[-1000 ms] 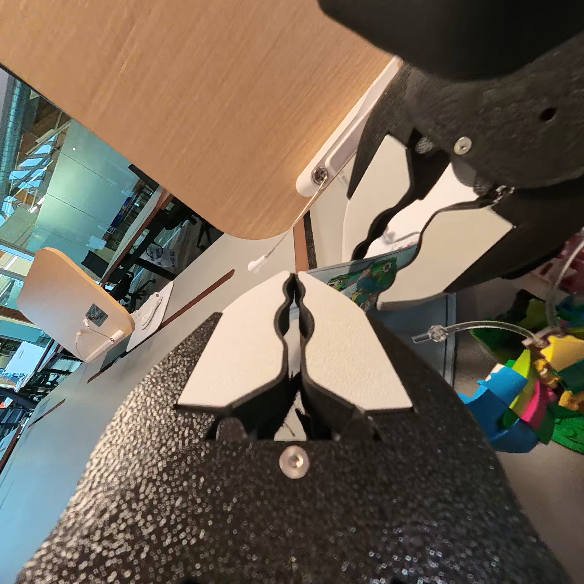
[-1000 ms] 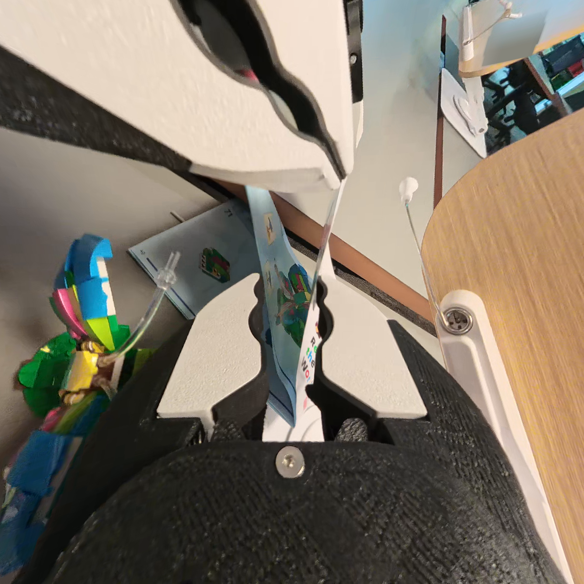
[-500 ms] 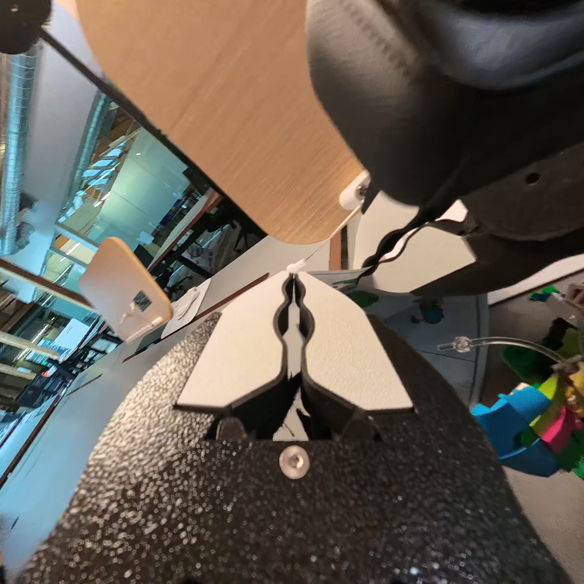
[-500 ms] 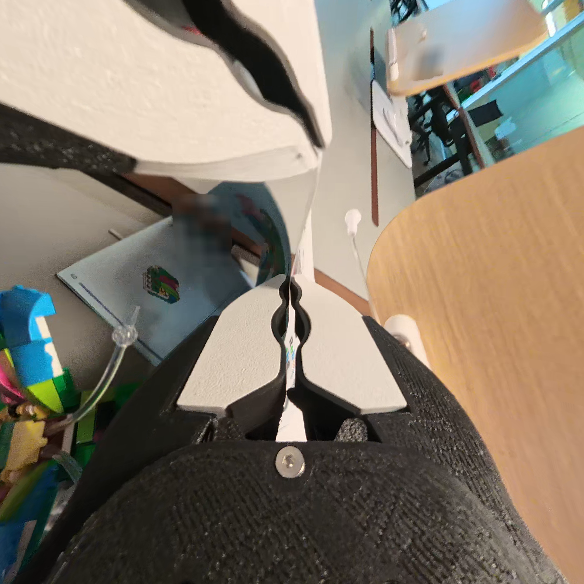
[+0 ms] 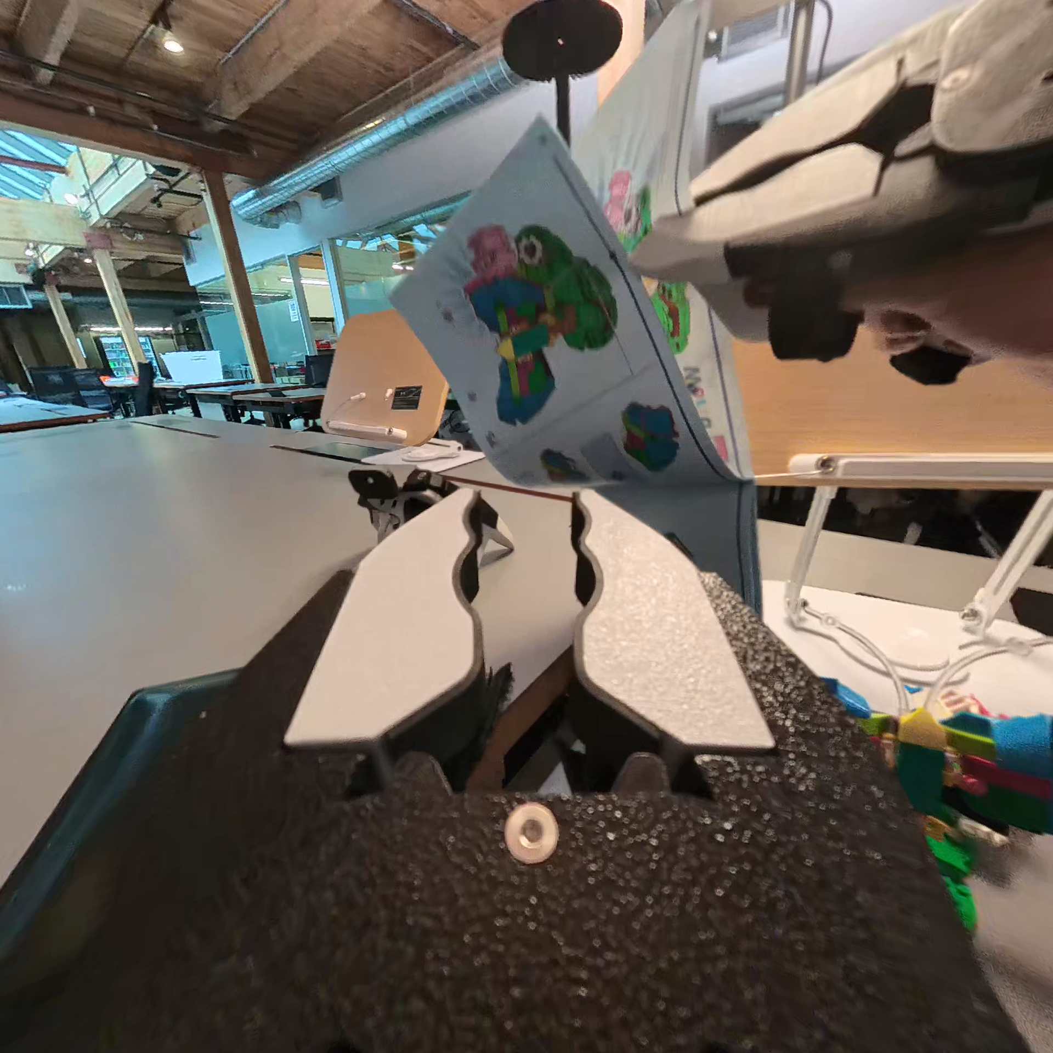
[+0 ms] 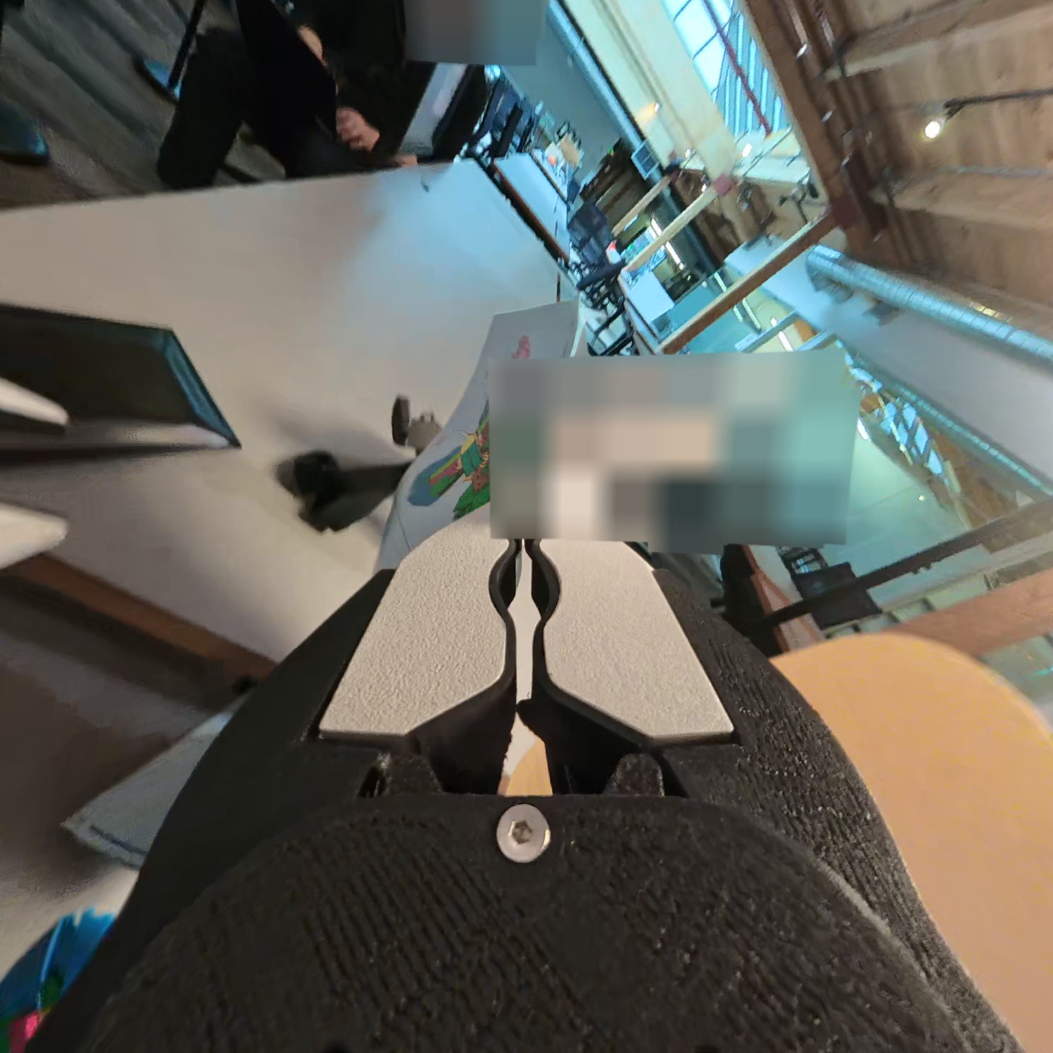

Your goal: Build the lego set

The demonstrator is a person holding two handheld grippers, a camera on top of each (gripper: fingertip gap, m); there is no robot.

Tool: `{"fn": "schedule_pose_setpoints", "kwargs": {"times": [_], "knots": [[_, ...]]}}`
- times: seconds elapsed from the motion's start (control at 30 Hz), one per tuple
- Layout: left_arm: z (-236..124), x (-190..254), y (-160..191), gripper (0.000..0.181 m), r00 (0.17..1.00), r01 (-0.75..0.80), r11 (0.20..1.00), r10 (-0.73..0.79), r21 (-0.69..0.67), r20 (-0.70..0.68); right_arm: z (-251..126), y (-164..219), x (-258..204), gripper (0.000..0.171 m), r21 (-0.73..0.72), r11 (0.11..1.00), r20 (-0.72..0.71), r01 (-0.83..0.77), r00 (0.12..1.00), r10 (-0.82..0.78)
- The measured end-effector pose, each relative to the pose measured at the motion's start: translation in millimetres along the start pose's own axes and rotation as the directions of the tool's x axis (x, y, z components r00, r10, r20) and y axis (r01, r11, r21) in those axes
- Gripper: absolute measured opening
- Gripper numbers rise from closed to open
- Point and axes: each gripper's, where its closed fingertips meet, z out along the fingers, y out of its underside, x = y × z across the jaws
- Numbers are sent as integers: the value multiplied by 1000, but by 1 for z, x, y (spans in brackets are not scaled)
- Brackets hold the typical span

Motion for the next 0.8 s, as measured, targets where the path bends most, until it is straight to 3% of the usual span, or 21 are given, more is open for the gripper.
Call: {"fn": "schedule_pose_setpoints", "kwargs": {"times": [0.23,0.37,0.47,0.57,0.63,0.8], "knots": [[-40,2,-12,36,967,254,965,-252,57,-40,-31,-108,18,0,114,988,-71,106,993,-98],[-61,21,-27,53,879,467,881,-455,67,-144,-76,-166,42,0,156,981,-140,113,986,-91],[-79,48,-37,84,715,677,736,-651,19,-254,-121,-206,59,0,197,977,-171,84,984,-50],[-97,82,-34,103,619,750,660,-727,-53,-298,-167,-235,70,0,210,976,-195,61,981,-19],[-109,105,-35,108,532,789,604,-763,-114,-367,-196,-244,74,0,197,978,-224,75,974,-30],[-160,186,-49,105,210,805,490,-762,-335,-612,-265,-248,71,0,112,987,-260,114,962,-82]]}}
